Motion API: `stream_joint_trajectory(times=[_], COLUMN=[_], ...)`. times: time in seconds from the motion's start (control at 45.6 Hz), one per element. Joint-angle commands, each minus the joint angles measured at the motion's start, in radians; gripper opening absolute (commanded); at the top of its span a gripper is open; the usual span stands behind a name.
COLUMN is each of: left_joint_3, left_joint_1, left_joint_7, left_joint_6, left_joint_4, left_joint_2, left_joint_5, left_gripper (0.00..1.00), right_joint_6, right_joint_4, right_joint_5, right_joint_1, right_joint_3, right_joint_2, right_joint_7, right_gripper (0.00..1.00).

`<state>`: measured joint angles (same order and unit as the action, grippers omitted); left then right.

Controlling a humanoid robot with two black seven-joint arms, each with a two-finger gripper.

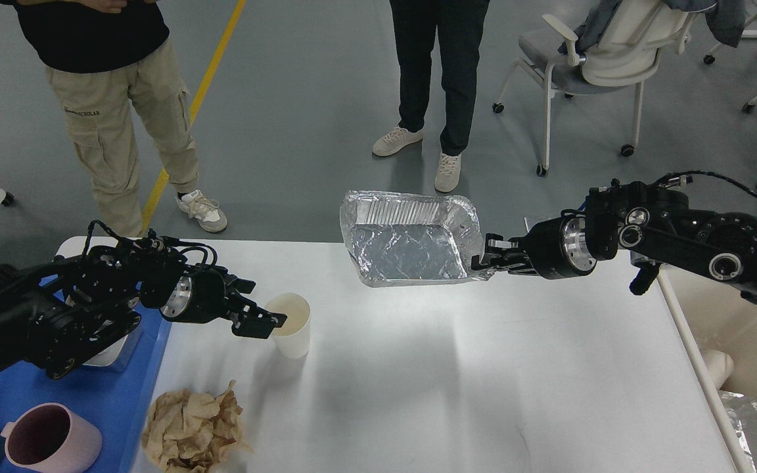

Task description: Tidy desktop

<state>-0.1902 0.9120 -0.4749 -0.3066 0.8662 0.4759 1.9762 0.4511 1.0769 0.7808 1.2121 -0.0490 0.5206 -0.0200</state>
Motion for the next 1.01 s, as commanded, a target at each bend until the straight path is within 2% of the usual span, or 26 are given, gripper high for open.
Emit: stream_joint_trajectory(times=[0.0, 0.154, 0.263, 0.417, 0.57, 0.789, 0.899, 0.987], left_joint_3=[0.000, 0.002, 0.002, 0.003, 0.005, 0.106, 0.110, 0.110], left_joint_1=[-0.021, -0.024, -0.024, -0.025, -0.044, -0.036, -0.041, -0.041], left_joint_7=[-0.001, -0.013, -0.031, -0.039, -0.048, -0.068, -0.067, -0.068], left_joint_6=[0.011, 0.012, 0.018, 0.035, 0.069, 0.149, 0.152, 0.150], left_joint_4=[-0.006, -0.006, -0.010, -0.027, -0.027, -0.027, -0.029, -0.041], left_joint_2=[0.000, 0.000, 0.000, -0.011, -0.011, 0.004, 0.006, 0.007], left_joint_5=[0.001, 0.003, 0.007, 0.010, 0.015, 0.015, 0.012, 0.007], left_gripper=[0.96, 0.93, 0.85, 0.80, 0.72, 0.58, 0.47, 0.27], right_joint_6=[0.000, 0.000, 0.000, 0.000, 0.000, -0.005, -0.006, -0.006], right_joint_4=[0.000, 0.000, 0.000, 0.000, 0.000, 0.000, -0.002, -0.002], right_joint_5=[0.000, 0.000, 0.000, -0.002, -0.002, 0.000, 0.000, 0.000], right_joint_1=[0.000, -0.002, -0.003, -0.005, -0.011, -0.016, -0.017, -0.020], right_joint_3=[0.000, 0.000, 0.000, 0.000, 0.000, 0.000, 0.000, 0.000], right_joint_2=[-0.001, -0.001, -0.001, -0.001, -0.001, -0.001, -0.002, -0.002], right_joint_7=[0.000, 0.000, 0.000, 0.000, 0.002, 0.002, 0.002, 0.002], right_gripper=[0.00, 0.00, 0.00, 0.00, 0.00, 0.00, 0.00, 0.00])
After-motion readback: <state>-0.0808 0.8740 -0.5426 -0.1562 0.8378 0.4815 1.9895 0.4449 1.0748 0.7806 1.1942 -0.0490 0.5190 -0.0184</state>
